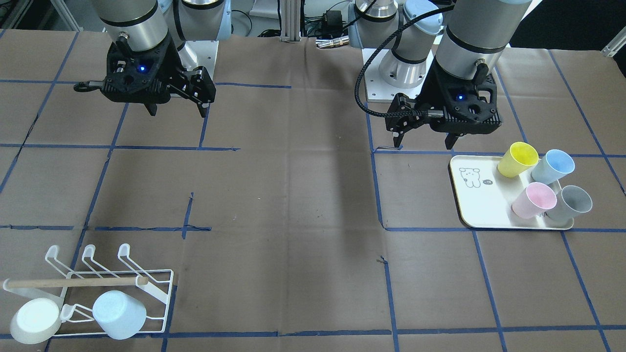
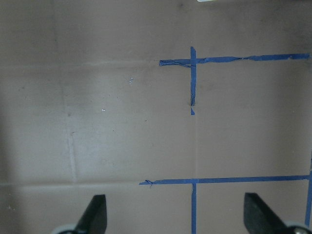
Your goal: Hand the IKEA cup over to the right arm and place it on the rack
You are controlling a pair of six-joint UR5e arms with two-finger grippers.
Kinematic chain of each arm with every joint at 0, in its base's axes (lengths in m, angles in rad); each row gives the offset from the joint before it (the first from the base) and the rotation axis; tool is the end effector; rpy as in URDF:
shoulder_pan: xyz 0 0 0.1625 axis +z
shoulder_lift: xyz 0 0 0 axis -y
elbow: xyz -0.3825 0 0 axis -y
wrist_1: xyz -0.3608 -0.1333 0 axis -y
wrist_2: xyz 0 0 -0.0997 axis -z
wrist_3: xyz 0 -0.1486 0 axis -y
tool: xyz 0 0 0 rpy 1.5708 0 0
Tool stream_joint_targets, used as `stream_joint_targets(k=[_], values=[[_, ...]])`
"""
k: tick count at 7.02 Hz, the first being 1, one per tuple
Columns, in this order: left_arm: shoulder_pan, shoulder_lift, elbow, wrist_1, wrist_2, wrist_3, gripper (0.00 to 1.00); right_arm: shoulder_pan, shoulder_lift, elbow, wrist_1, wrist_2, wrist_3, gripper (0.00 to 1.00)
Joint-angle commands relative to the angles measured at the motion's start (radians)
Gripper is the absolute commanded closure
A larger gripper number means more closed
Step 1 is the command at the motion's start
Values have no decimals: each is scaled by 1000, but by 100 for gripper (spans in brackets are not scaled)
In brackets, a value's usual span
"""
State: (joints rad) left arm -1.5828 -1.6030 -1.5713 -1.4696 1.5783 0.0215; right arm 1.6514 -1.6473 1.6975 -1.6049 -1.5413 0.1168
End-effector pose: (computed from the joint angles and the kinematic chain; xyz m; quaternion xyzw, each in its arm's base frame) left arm -0.1380 -0.4809 0.3916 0.0166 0.9993 -0.0342 0.0039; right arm 0.1717 -0.4159 0.3757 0.0182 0.9997 0.0095 0.0139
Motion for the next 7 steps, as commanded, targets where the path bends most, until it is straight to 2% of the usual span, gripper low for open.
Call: stream_joint_targets(k=[1, 7], values=[[1, 0, 1, 0, -1, 0, 0, -4, -28, 36, -17, 0, -8, 0], [0, 0, 0, 0, 0, 0, 0, 1, -26, 25, -17, 0, -13, 0]])
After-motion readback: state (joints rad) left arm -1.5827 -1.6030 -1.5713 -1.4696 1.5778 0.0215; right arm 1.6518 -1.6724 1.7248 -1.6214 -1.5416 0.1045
